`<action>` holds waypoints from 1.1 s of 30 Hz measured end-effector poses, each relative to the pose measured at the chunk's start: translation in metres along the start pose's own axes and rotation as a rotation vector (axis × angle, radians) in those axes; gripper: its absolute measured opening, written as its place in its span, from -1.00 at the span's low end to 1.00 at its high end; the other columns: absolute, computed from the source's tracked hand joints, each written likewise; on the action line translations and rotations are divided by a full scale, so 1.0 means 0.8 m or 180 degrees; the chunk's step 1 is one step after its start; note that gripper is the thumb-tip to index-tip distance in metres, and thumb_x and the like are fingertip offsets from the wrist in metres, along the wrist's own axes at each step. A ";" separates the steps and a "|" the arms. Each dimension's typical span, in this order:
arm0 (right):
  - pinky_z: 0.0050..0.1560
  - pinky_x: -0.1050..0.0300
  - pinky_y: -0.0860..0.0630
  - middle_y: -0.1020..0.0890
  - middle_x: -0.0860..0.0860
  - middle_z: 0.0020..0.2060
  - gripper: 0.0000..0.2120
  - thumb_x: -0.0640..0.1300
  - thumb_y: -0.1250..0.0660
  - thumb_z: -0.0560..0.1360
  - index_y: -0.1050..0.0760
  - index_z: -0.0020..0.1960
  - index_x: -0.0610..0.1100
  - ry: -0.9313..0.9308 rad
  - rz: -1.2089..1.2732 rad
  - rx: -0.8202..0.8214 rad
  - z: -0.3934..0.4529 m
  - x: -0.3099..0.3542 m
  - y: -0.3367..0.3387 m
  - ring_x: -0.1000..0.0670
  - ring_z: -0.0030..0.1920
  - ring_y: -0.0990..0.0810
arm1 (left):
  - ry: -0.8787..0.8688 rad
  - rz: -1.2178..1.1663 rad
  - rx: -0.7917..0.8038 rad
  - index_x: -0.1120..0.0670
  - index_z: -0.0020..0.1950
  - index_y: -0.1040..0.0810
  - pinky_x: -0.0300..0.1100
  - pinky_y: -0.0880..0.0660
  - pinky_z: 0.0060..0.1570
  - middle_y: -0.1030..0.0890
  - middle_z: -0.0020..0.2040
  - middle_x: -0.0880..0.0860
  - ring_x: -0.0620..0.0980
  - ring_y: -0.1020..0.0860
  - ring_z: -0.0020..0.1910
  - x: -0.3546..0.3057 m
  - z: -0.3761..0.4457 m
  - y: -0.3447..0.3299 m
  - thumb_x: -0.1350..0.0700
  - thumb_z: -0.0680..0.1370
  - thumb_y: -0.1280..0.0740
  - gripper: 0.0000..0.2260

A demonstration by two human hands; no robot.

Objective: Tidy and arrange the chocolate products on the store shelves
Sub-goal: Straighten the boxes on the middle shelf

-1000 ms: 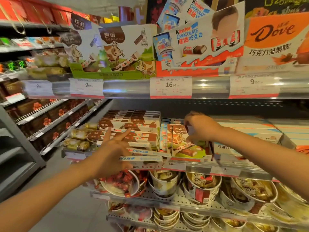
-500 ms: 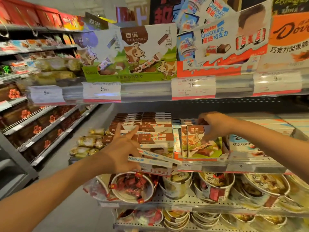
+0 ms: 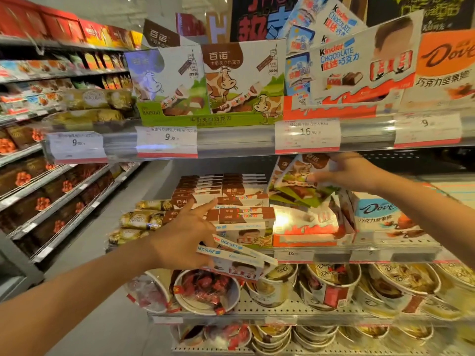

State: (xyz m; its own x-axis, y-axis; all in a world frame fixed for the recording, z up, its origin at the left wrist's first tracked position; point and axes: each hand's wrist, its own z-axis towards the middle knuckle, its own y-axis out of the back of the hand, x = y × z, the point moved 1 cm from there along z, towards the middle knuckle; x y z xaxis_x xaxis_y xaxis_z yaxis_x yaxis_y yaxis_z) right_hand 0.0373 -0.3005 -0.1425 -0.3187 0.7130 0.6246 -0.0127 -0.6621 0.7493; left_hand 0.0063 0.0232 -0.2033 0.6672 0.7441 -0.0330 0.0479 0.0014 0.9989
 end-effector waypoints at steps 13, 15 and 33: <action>0.26 0.20 -0.29 -0.42 -0.05 0.33 -0.48 0.08 -0.23 0.53 -0.24 0.42 -0.10 -0.0248 -0.0151 0.1243 0.074 0.066 -0.084 0.01 0.28 -0.39 | -0.0007 -0.0031 -0.0045 -0.06 -0.02 -0.67 0.11 0.24 0.46 -0.58 0.05 -0.16 -0.29 0.20 0.42 -0.002 -0.004 -0.002 -0.09 0.45 -0.39 -0.82; 0.42 0.03 -0.18 -0.33 -0.10 0.41 -0.42 0.13 -0.16 0.55 -0.15 0.47 -0.10 -0.0334 -0.0354 0.1573 0.083 0.070 -0.091 -0.11 0.41 -0.29 | -0.0039 0.0029 -0.0088 -0.05 -0.08 -0.67 0.13 0.23 0.45 -0.59 0.03 -0.16 -0.25 0.18 0.46 0.000 -0.004 -0.005 -0.10 0.44 -0.39 -0.82; 0.16 0.07 -0.47 -0.50 -0.05 0.25 -0.53 0.12 -0.17 0.55 -0.30 0.39 -0.05 0.1575 -0.0906 0.0094 0.027 0.086 -0.081 0.00 0.20 -0.50 | 0.0085 -0.1021 -0.0553 0.00 -0.12 -0.69 -0.08 0.08 0.49 -0.63 -0.06 -0.10 -0.29 -0.17 0.42 -0.006 0.000 0.001 -0.11 0.40 -0.44 -0.79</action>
State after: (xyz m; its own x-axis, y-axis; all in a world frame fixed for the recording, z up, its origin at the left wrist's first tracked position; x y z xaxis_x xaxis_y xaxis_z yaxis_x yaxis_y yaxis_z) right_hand 0.0362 -0.2036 -0.1431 -0.7125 0.6646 0.2250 -0.1389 -0.4480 0.8832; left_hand 0.0032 0.0191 -0.2020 0.6190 0.7047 -0.3468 0.1228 0.3493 0.9289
